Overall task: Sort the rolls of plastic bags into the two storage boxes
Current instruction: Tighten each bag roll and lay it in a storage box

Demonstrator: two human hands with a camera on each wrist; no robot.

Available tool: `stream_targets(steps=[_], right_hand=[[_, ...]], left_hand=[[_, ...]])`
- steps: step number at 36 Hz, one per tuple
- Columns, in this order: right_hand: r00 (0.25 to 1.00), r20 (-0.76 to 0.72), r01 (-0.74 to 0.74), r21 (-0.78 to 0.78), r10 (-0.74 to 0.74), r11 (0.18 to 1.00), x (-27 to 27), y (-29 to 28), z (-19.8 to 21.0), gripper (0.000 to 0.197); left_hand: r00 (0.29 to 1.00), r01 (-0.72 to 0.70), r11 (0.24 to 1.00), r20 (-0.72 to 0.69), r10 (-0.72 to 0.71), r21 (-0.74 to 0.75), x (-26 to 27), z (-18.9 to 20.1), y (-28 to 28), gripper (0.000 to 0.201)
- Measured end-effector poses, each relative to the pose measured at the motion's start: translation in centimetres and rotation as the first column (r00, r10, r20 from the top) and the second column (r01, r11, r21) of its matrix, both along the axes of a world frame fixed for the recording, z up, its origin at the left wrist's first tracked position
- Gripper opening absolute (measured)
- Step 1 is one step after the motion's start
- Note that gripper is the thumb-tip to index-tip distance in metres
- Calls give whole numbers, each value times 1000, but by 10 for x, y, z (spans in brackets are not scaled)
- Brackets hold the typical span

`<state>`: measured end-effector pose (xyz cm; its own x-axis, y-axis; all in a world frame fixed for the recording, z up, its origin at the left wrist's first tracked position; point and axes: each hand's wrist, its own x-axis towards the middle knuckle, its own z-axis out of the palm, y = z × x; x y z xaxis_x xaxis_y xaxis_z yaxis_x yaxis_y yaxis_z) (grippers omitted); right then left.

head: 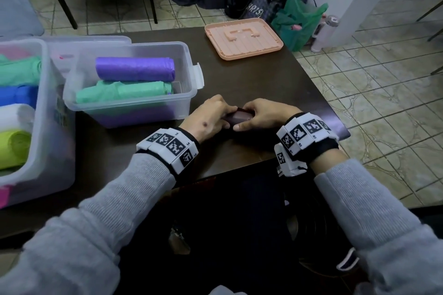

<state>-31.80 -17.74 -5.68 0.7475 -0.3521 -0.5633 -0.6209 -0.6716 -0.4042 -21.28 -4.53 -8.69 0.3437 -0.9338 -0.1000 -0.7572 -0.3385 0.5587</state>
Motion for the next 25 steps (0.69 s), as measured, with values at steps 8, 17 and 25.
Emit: stream_targets(steps=[8, 17, 25], right_hand=[[993, 105, -55, -70, 62, 996, -2, 25, -5, 36], [970, 70, -235, 2, 234, 972, 21, 72, -1, 31], [926, 178, -357, 139, 332, 924, 47, 97, 52, 16]], left_hand=[[904, -331, 929, -338, 262, -166, -4, -5, 37, 52], [75, -905, 411, -911, 405, 109, 22, -1, 118, 67], [-187, -940, 260, -972, 143, 219, 64, 22, 137, 54]])
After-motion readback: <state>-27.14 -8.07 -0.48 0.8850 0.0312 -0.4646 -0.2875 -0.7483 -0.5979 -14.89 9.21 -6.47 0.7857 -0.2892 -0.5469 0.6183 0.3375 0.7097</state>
